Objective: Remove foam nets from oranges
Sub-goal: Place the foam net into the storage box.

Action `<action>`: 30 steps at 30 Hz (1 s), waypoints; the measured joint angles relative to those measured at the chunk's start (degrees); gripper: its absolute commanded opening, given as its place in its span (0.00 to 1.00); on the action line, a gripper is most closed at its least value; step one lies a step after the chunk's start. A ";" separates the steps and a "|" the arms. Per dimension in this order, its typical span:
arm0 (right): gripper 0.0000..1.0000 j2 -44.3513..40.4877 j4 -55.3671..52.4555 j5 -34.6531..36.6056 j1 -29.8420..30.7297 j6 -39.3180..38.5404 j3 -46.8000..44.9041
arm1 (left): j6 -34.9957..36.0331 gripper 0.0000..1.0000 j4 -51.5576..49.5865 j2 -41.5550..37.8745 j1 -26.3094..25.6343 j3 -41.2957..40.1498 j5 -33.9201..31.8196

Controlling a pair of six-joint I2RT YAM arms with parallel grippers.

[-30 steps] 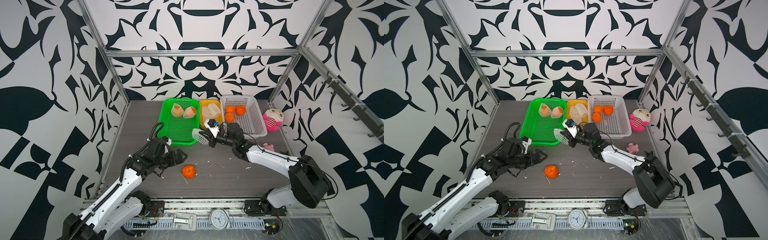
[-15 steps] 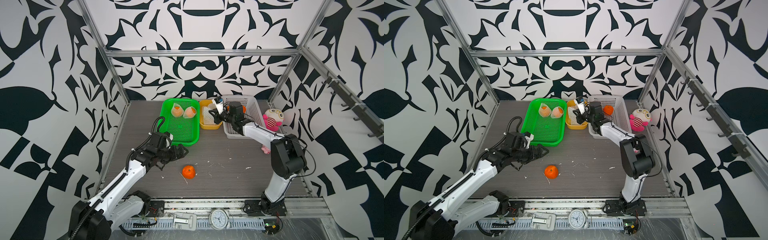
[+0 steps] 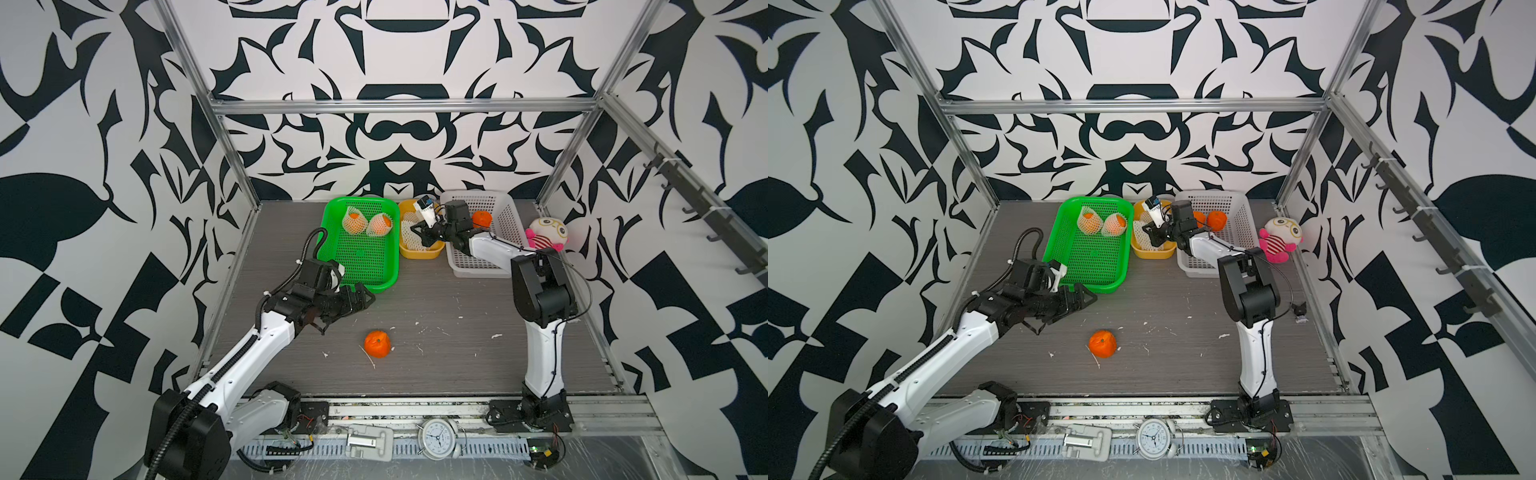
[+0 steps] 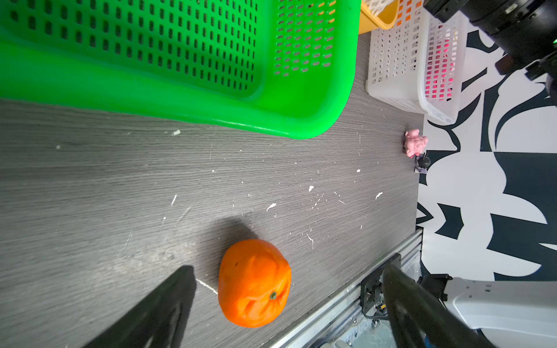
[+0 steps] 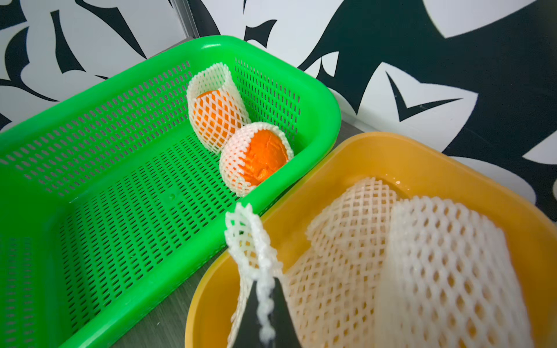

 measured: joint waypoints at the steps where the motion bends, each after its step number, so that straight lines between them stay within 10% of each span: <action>1: 0.20 0.24 -0.55 0.07 0.00 -0.20 0.37 | 0.02 0.99 0.04 0.09 0.09 0.00 0.13; 30: 0.82 2.99 -11.28 4.52 0.00 -8.96 10.82 | -0.09 0.99 1.31 0.59 0.46 0.00 1.70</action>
